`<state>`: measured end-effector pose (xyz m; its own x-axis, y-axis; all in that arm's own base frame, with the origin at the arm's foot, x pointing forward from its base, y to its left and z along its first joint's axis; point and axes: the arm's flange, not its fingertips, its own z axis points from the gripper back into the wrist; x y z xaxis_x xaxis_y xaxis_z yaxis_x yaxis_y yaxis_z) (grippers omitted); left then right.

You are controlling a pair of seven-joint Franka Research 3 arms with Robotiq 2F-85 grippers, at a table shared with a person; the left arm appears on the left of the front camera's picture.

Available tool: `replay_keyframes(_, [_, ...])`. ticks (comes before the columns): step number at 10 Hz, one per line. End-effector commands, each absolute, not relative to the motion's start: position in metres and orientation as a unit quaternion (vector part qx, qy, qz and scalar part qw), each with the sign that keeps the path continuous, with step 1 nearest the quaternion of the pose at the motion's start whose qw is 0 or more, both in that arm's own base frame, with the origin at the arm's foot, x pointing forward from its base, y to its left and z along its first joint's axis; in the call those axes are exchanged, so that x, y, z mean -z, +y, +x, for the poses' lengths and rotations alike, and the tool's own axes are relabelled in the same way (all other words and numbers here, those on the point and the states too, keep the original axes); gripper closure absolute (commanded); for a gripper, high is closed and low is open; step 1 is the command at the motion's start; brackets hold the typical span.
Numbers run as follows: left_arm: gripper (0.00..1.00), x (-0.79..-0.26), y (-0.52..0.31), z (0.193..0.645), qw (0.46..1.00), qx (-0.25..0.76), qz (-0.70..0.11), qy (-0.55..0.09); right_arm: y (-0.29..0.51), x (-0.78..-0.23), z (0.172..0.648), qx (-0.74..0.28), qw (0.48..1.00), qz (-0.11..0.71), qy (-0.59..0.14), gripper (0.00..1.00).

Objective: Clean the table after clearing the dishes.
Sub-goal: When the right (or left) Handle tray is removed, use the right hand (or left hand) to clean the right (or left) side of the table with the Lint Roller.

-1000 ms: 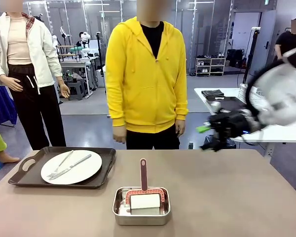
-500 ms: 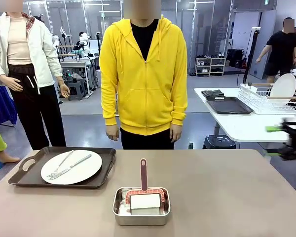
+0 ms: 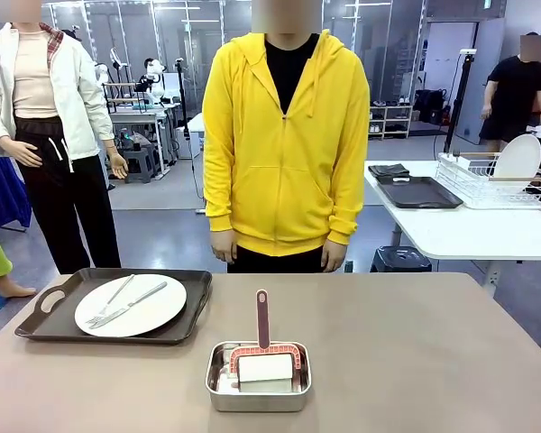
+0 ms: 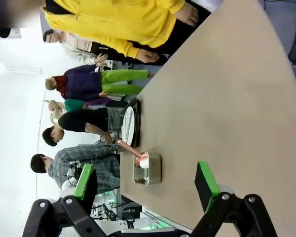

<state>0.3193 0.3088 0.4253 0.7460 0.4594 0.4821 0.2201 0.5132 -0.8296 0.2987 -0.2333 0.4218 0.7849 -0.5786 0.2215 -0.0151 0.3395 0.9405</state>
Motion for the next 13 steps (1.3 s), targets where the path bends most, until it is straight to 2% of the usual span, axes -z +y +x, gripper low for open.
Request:
replay_keyframes(1, [0.00,-0.427,0.310,0.316,0.794,-0.071,-0.491,-0.352,-0.223,-0.415,0.311,0.163,0.769,0.565,-0.250,0.00])
replay_keyframes(12, [0.00,-0.425,0.309,0.319,0.797,-0.075,-0.488,-0.349,-0.223,-0.415,0.311,0.163,0.769,0.565,-0.250,0.00])
replay_keyframes(13, [0.00,-0.430,0.311,0.329,0.804,-0.037,-0.492,-0.333,-0.223,-0.415,0.311,0.163,0.769,0.565,-0.250,0.00])
